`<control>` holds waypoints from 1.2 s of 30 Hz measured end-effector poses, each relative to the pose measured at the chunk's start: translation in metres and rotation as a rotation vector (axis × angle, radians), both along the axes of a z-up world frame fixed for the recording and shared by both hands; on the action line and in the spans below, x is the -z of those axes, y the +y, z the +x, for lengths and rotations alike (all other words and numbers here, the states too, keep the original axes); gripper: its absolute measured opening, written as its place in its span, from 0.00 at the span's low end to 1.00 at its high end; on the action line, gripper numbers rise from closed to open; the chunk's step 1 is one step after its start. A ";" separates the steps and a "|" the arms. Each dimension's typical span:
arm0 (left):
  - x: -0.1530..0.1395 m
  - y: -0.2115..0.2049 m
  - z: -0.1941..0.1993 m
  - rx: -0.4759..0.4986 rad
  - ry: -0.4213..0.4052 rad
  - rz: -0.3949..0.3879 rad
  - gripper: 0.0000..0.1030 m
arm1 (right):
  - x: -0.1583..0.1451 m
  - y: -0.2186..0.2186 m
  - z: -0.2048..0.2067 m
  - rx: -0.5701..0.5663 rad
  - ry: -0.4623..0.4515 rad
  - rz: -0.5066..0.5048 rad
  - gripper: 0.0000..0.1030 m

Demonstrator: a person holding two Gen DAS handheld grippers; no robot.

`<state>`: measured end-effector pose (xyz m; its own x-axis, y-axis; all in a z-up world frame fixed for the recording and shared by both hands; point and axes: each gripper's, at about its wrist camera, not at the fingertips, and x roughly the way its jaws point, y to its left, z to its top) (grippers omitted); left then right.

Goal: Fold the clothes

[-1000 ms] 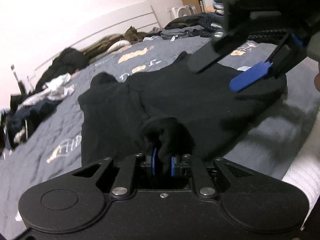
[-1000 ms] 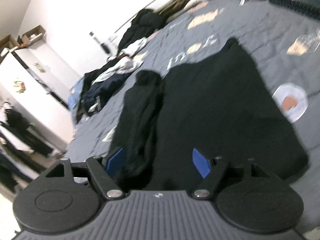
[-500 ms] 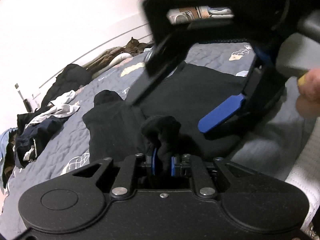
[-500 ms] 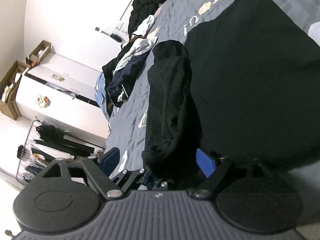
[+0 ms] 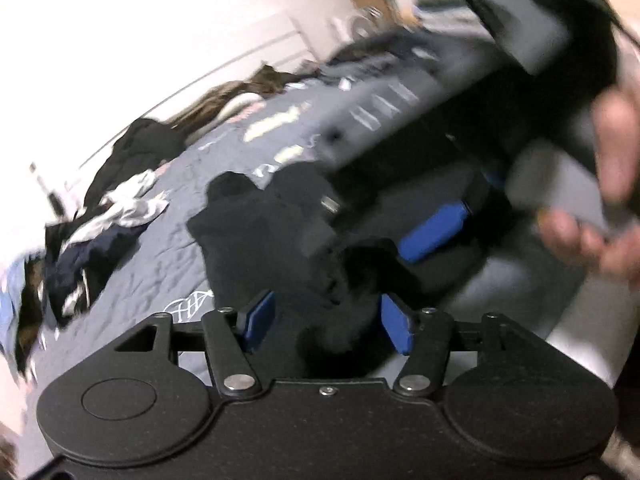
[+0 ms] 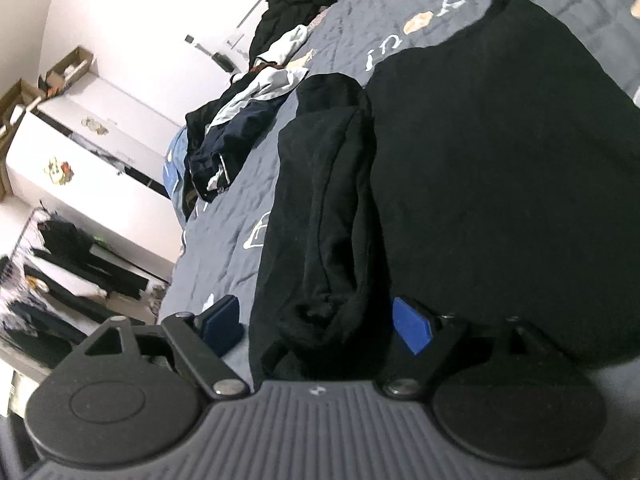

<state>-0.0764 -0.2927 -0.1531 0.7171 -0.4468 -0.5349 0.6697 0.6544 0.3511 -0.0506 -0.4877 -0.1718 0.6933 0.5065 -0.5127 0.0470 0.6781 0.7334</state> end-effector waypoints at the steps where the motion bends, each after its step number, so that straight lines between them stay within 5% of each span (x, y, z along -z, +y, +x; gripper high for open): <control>1: -0.002 0.004 0.004 -0.025 0.023 -0.046 0.57 | 0.000 0.003 0.000 -0.005 -0.004 -0.014 0.81; 7: -0.011 0.018 0.026 -0.109 0.123 -0.158 0.60 | -0.003 0.022 0.002 -0.017 -0.038 -0.144 0.79; 9: -0.017 0.019 0.021 -0.031 0.189 -0.103 0.59 | -0.001 0.022 0.005 -0.014 -0.038 -0.158 0.72; 11: -0.022 0.027 0.010 0.032 0.196 -0.090 0.61 | 0.003 0.020 0.008 -0.005 -0.017 -0.160 0.53; 14: -0.024 0.048 0.016 -0.009 0.262 -0.198 0.63 | 0.007 0.013 0.009 0.013 0.005 -0.130 0.28; 20: -0.039 0.083 0.046 -0.162 0.341 -0.453 0.67 | 0.006 0.005 0.005 0.030 -0.004 -0.078 0.16; 25: -0.042 0.104 0.061 -0.297 0.382 -0.564 0.67 | -0.007 -0.006 -0.003 0.059 -0.046 -0.031 0.15; 30: -0.041 0.102 0.067 -0.336 0.386 -0.550 0.67 | -0.005 -0.012 -0.008 0.065 -0.025 -0.033 0.20; 34: -0.039 0.100 0.067 -0.332 0.385 -0.533 0.67 | -0.010 0.000 -0.011 0.015 -0.055 -0.137 0.54; 36: -0.036 0.098 0.068 -0.330 0.383 -0.526 0.67 | -0.009 0.008 -0.010 -0.009 -0.070 -0.174 0.61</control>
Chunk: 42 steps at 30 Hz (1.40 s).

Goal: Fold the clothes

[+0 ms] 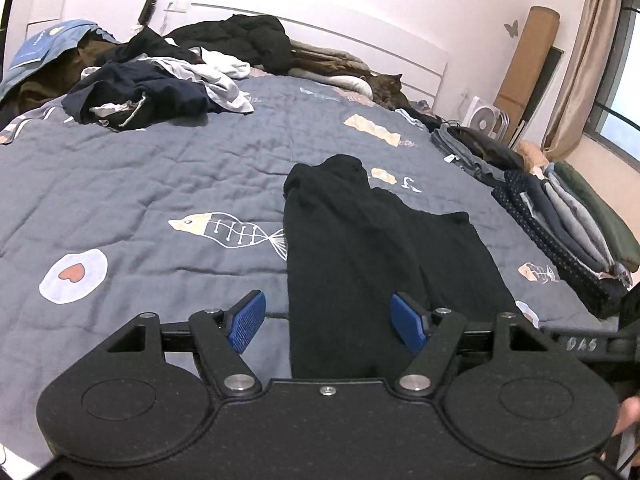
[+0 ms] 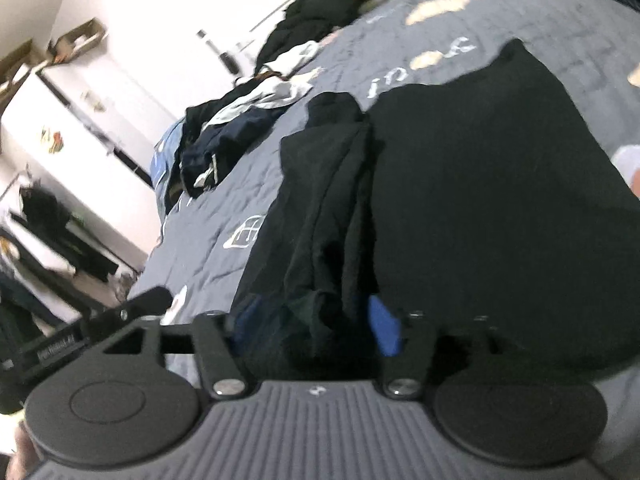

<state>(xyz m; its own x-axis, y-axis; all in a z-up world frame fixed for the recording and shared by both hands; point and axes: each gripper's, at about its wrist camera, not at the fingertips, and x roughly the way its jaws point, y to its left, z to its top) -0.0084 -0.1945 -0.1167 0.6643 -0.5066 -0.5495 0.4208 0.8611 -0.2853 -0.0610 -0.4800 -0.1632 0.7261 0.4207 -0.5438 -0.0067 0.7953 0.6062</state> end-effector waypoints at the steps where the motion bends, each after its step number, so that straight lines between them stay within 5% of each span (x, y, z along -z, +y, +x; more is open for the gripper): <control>1: 0.001 -0.001 0.000 0.002 -0.001 0.005 0.67 | 0.002 0.005 0.002 -0.011 0.004 -0.012 0.61; 4: 0.002 -0.001 0.000 0.006 -0.001 0.012 0.67 | 0.008 0.020 0.006 -0.050 0.001 -0.065 0.60; 6: 0.002 0.000 0.000 0.001 -0.001 0.013 0.67 | 0.009 0.027 0.007 -0.053 -0.012 -0.129 0.44; 7: 0.002 0.000 0.000 -0.005 -0.001 0.012 0.67 | 0.009 0.028 0.008 -0.045 -0.012 -0.147 0.26; 10: 0.003 0.001 0.002 -0.018 0.009 0.005 0.67 | 0.006 0.010 0.006 0.004 -0.007 -0.042 0.19; 19: 0.006 -0.010 -0.001 0.026 0.004 0.048 0.67 | -0.038 -0.055 -0.030 0.184 -0.129 0.044 0.17; 25: 0.011 -0.037 -0.017 0.147 -0.051 0.133 0.67 | -0.053 -0.099 -0.053 0.306 -0.166 0.014 0.17; 28: 0.014 -0.060 -0.034 0.216 -0.127 0.214 0.67 | -0.048 -0.113 -0.057 0.342 -0.133 -0.021 0.17; 33: 0.028 -0.120 -0.077 0.384 -0.365 0.446 0.67 | -0.012 -0.133 -0.052 0.384 0.007 -0.005 0.17; 37: 0.050 -0.160 -0.110 0.470 -0.567 0.644 0.67 | -0.016 -0.135 -0.053 0.375 -0.075 0.068 0.17; 42: 0.070 -0.180 -0.111 0.451 -0.651 0.746 0.64 | -0.013 -0.142 -0.053 0.384 -0.092 0.135 0.17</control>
